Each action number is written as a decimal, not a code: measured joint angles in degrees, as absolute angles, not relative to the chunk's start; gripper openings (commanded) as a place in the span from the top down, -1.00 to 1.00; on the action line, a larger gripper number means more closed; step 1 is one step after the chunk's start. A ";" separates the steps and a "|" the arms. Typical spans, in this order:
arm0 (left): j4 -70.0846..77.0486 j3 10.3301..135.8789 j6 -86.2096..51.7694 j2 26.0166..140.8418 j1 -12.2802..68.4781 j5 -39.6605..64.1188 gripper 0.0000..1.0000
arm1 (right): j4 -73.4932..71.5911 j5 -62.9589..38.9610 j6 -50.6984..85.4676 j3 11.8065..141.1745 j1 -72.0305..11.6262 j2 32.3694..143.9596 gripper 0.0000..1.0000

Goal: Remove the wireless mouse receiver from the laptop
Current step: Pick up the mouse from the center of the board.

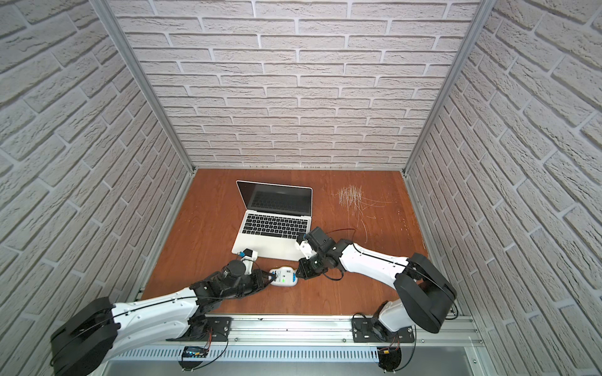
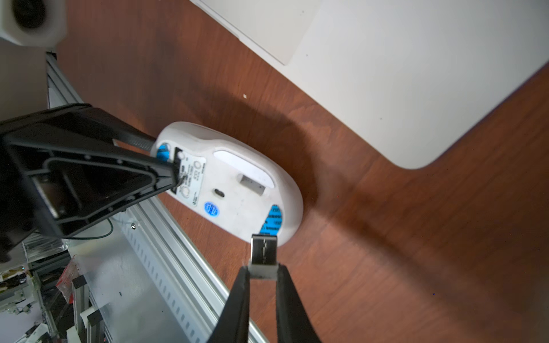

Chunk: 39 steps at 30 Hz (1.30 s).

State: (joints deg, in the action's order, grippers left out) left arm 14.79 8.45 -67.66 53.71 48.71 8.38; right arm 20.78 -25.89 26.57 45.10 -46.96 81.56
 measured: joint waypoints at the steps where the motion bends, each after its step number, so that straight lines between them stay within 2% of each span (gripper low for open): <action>1: 13.13 8.86 -66.67 52.73 48.82 7.70 1.00 | 21.89 -25.91 26.15 45.65 -46.96 80.51 0.94; 8: 3.18 12.25 -58.61 47.97 51.03 2.59 1.00 | 29.65 -27.03 23.68 48.97 -46.92 76.53 0.93; 14: -2.24 16.95 -51.18 49.78 54.57 -1.56 1.00 | 34.74 -29.85 22.52 51.92 -46.85 77.17 0.94; 39: -5.65 19.73 -39.99 50.87 57.47 -4.95 1.00 | 35.42 -38.81 23.81 59.68 -46.48 96.25 0.94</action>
State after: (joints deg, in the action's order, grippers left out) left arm -5.65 19.73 -39.99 50.87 57.47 -4.95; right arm 35.42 -38.81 23.81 59.68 -46.48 96.25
